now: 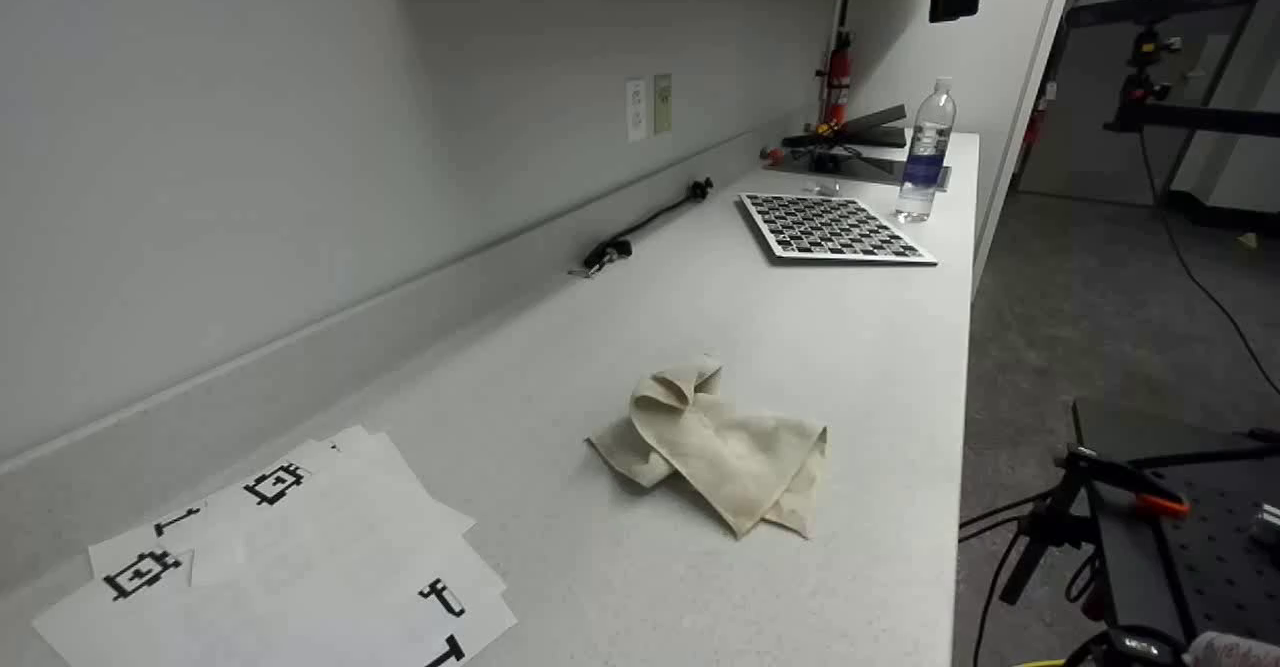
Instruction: Use the cloth to wipe the counter
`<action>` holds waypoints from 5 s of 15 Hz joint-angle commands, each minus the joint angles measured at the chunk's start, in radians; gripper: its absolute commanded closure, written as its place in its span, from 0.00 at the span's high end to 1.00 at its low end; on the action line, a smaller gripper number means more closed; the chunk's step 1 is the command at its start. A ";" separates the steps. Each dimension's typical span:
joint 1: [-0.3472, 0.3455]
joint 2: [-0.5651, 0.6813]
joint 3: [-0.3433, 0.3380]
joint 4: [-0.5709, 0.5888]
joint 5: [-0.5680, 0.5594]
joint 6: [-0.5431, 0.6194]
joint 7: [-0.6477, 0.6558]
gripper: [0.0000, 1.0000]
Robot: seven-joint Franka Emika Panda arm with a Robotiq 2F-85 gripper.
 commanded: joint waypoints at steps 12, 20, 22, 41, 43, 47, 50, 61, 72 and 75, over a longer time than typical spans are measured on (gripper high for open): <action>-0.008 0.002 0.007 0.002 0.002 -0.002 -0.001 1.00; -0.008 0.002 0.007 0.002 0.002 -0.002 -0.001 1.00; -0.008 0.002 0.007 0.002 0.002 -0.002 -0.001 1.00; -0.001 0.017 0.023 -0.087 -0.009 0.027 -0.008 1.00; 0.000 0.028 0.023 -0.122 0.000 0.045 -0.010 1.00; 0.000 0.073 0.032 -0.174 -0.007 0.117 0.014 1.00; 0.008 0.124 0.048 -0.198 -0.012 0.179 0.021 1.00; 0.026 0.338 0.113 -0.203 -0.134 0.534 0.152 1.00; 0.064 0.529 0.110 -0.102 -0.156 0.733 0.218 1.00; 0.070 0.554 0.110 -0.088 -0.141 0.715 0.206 1.00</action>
